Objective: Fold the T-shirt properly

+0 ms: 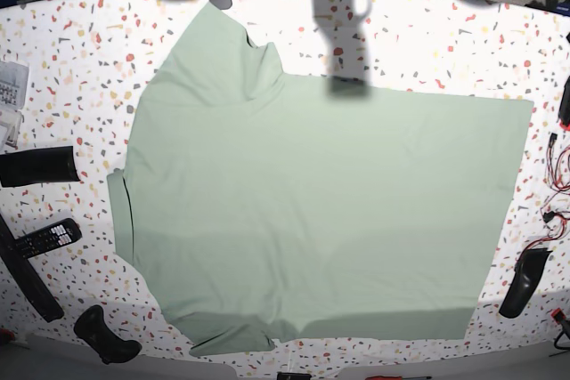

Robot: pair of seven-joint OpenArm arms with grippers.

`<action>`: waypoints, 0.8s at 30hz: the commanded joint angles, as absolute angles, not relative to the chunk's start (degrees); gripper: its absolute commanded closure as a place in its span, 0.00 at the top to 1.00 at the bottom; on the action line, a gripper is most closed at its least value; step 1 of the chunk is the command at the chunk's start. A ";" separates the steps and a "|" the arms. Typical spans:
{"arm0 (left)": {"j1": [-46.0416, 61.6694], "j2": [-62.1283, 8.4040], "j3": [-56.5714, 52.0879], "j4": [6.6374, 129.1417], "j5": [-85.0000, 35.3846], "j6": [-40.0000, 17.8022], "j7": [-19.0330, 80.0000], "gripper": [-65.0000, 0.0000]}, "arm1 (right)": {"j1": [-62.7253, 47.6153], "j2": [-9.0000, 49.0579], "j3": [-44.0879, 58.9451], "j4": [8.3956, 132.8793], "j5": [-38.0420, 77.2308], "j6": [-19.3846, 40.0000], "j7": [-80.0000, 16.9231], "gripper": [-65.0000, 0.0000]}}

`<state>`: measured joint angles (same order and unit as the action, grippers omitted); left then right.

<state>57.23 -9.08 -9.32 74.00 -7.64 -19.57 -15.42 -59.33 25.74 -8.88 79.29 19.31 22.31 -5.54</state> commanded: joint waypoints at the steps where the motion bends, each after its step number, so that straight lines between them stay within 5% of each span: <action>1: 59.53 -9.39 -9.39 76.60 -8.03 -19.73 -16.78 0.60 | -61.65 26.30 -7.70 81.93 19.70 22.76 -4.84 0.48; 24: 67.57 -9.41 -9.39 105.51 -8.01 -19.75 -16.12 0.60 | -65.45 26.33 11.94 111.92 24.82 37.74 -5.23 0.48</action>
